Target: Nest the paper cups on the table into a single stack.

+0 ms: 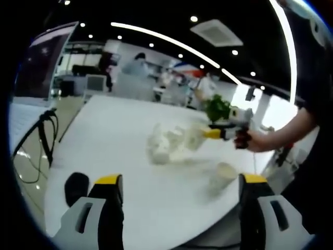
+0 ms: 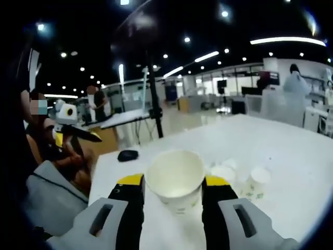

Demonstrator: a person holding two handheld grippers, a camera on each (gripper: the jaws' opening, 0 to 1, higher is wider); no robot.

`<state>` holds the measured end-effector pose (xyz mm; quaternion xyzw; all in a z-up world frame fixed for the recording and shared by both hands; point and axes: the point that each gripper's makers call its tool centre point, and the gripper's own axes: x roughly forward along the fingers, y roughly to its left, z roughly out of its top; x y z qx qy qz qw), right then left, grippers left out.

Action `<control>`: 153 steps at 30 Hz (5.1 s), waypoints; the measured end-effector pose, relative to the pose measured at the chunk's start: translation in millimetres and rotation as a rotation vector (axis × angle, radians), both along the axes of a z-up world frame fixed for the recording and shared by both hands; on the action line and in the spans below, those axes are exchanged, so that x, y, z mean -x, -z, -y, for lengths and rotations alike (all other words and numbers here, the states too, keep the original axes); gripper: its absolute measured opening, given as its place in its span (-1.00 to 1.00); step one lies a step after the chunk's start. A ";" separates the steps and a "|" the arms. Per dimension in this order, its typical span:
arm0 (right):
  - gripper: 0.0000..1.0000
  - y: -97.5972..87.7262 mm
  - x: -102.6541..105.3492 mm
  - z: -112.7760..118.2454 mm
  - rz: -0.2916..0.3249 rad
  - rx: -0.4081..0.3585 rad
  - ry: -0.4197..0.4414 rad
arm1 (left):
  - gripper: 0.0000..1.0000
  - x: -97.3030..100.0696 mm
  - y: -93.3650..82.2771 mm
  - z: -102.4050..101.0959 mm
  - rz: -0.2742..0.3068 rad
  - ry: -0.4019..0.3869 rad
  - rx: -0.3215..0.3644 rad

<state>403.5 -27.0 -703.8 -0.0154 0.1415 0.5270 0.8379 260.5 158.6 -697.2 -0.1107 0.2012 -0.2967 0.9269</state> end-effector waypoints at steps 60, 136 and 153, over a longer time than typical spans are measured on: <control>-0.22 -29.8 126.0 20.3 -0.096 -0.104 -0.090 | 0.92 -12.4 -7.0 11.7 0.041 0.033 -0.027; -0.06 50.8 136.3 24.7 -0.138 0.077 -0.100 | 0.87 -6.2 2.8 6.2 0.002 0.014 -0.017; 0.07 38.6 121.0 36.1 -0.130 0.036 -0.025 | 0.88 -7.3 1.3 9.6 0.001 0.017 -0.016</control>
